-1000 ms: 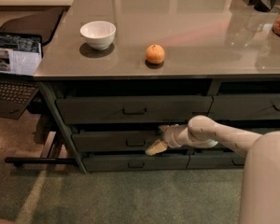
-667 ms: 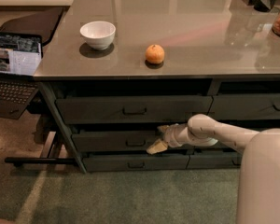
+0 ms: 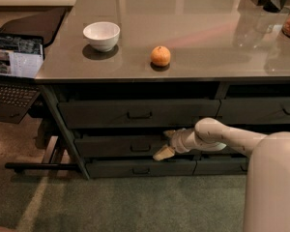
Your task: Open middle drawer
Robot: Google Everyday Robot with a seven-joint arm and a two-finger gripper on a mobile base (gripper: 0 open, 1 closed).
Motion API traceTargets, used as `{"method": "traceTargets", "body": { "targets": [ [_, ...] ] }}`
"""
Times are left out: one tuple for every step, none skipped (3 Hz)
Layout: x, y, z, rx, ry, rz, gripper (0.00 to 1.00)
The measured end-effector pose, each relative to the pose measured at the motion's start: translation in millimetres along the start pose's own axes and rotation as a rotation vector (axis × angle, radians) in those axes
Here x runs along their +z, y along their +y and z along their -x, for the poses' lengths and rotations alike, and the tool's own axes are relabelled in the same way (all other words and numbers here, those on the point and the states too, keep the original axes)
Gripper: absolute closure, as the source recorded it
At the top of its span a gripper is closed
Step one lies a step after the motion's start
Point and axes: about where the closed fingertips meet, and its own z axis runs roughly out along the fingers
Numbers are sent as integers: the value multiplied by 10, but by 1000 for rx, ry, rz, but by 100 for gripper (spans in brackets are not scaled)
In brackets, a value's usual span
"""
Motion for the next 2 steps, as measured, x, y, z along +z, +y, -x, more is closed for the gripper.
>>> {"method": "traceTargets", "body": {
  "targets": [
    [-34, 41, -98, 4, 12, 4, 30],
    [-47, 53, -116, 5, 17, 4, 40]
  ]
}}
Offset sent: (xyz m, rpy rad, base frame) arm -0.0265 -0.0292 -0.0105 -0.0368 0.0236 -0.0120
